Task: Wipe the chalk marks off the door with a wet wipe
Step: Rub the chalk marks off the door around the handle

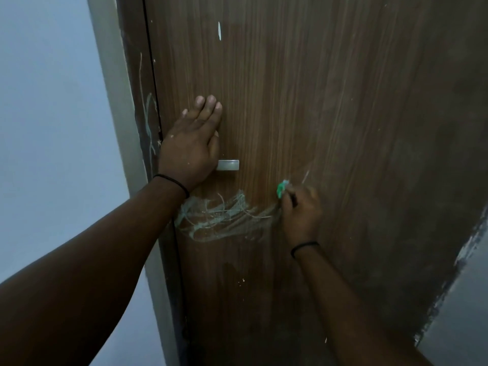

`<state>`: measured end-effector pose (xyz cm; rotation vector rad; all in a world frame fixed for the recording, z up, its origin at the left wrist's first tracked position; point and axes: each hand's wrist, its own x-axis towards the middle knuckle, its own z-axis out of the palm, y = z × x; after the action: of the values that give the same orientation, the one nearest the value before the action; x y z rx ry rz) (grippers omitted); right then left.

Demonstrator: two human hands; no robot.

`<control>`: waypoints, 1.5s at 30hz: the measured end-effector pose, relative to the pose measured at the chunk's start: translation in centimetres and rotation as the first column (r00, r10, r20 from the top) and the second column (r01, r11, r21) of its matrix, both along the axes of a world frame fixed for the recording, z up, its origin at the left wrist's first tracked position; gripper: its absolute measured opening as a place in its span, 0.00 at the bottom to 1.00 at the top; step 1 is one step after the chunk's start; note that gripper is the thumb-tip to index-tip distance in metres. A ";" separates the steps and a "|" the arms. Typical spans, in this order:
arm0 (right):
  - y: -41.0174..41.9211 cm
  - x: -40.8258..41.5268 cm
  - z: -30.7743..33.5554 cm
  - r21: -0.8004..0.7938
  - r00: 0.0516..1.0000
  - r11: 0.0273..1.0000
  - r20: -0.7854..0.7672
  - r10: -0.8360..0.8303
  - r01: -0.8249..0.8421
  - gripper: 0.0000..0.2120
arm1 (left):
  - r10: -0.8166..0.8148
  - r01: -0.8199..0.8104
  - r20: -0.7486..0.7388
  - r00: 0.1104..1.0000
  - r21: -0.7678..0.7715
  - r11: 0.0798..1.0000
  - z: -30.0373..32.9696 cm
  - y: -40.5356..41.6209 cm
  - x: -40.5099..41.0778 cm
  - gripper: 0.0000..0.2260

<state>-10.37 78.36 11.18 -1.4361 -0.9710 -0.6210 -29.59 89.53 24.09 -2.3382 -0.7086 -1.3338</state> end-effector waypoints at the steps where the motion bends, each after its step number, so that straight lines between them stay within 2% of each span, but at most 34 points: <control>1: 0.1 0.2 1.1 0.024 1.000 1.000 -0.025 -0.014 0.014 0.03 | 0.011 -0.011 0.007 1.000 0.008 1.000 0.0 0.0 0.1 0.22; 4: 1.4 -1.3 2.8 0.002 0.999 0.999 0.007 0.036 -0.036 0.04 | 0.091 -0.091 0.005 0.996 0.022 0.996 -0.4 -0.5 0.7 0.23; 9: 2.2 -2.5 0.2 -0.056 0.994 0.995 0.057 0.089 -0.086 0.02 | 0.252 -0.252 0.002 0.968 0.018 0.967 -1.0 -1.2 2.0 0.28; 13: 2.0 -2.5 -0.4 -0.074 0.993 0.993 0.063 0.096 -0.091 0.03 | 0.276 -0.273 -0.020 0.961 0.088 0.958 -0.9 -1.3 2.4 0.31; 18: 1.7 -2.6 0.3 -0.098 0.992 0.993 0.098 0.077 -0.068 0.05 | 0.196 -0.186 -0.089 0.977 0.115 0.976 -1.7 -3.2 5.1 0.31; 22: 1.3 -2.3 0.6 -0.150 0.991 0.988 0.125 0.054 -0.035 0.07 | -0.102 0.151 -0.231 0.967 0.207 0.966 -3.3 -5.1 5.7 0.26; 24: 0.9 -2.1 1.0 -0.147 0.985 0.987 0.151 0.080 -0.058 0.05 | -0.185 0.239 -0.213 0.959 0.264 0.935 -5.1 -4.9 4.4 0.21; 28: 1.1 -1.5 2.5 -0.130 0.996 0.990 0.074 0.056 -0.046 0.04 | -0.104 0.104 -0.015 0.994 0.254 0.962 -9.5 -2.4 -0.5 0.13; 30: 1.3 -1.5 2.7 -0.121 0.998 0.992 0.057 0.041 -0.034 0.04 | -0.029 0.042 -0.066 0.997 0.202 0.978 -11.2 -1.5 -2.1 0.12; 33: 1.3 -1.7 2.8 -0.095 0.997 0.995 0.059 0.043 -0.038 0.03 | 0.061 -0.040 -0.179 0.982 0.120 0.992 -12.3 -0.8 -2.6 0.20; 36: 1.1 -1.6 3.6 -0.063 0.997 0.997 0.065 0.040 -0.036 0.02 | 0.133 -0.119 -0.153 0.979 0.098 0.988 -11.9 -0.5 -2.5 0.26; 40: 1.8 -3.3 4.9 -0.072 0.993 0.993 0.071 0.098 -0.093 0.01 | 0.220 -0.215 -0.165 0.962 0.047 0.976 -11.4 0.0 -3.7 0.28; 42: 1.8 -4.7 5.1 0.002 0.992 0.992 0.024 0.126 -0.126 0.01 | 0.233 -0.222 -0.191 0.953 0.077 0.972 -11.5 -0.1 -4.4 0.27; 44: 1.2 -5.9 5.6 0.169 0.991 0.977 -0.017 0.133 -0.129 0.01 | 0.236 -0.220 -0.197 0.952 0.103 0.970 -11.8 -0.2 -5.3 0.27; 45: 0.9 -6.5 5.8 0.232 0.991 0.964 0.012 0.133 -0.132 0.01 | 0.235 -0.218 -0.181 0.955 0.105 0.970 -12.0 -0.2 -5.8 0.27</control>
<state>-16.84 79.23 17.02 -1.1556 -0.9504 -0.6116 -35.34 89.31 12.13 -2.2046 -0.8146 -1.0034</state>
